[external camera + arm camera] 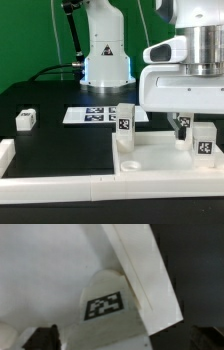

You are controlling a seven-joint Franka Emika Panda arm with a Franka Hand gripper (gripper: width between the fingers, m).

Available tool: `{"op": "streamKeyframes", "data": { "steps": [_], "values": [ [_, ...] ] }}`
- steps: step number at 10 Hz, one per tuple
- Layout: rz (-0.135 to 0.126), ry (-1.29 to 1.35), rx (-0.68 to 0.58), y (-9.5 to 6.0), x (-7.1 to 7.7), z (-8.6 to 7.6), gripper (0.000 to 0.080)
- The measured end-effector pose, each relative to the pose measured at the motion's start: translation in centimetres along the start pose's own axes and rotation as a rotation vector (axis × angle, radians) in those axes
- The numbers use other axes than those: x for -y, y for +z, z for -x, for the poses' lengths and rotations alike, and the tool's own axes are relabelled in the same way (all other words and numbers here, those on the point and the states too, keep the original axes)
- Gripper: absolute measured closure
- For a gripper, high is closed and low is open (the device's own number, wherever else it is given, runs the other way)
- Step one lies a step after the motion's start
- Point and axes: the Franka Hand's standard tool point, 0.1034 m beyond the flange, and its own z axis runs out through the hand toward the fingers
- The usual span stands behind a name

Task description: Assemble square table

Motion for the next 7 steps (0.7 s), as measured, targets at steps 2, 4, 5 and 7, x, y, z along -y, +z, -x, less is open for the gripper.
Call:
{"op": "streamKeyframes", "data": {
  "steps": [2,4,5,7],
  "values": [
    [-0.001,0.029,0.000,0.01,0.01,0.01,0.0150],
    [-0.002,0.054,0.000,0.01,0.02,0.01,0.0242],
    [-0.002,0.133,0.001,0.02,0.02,0.05,0.0425],
    [0.002,0.265,0.004,0.08,-0.23,0.07,0.0506]
  ]
}}
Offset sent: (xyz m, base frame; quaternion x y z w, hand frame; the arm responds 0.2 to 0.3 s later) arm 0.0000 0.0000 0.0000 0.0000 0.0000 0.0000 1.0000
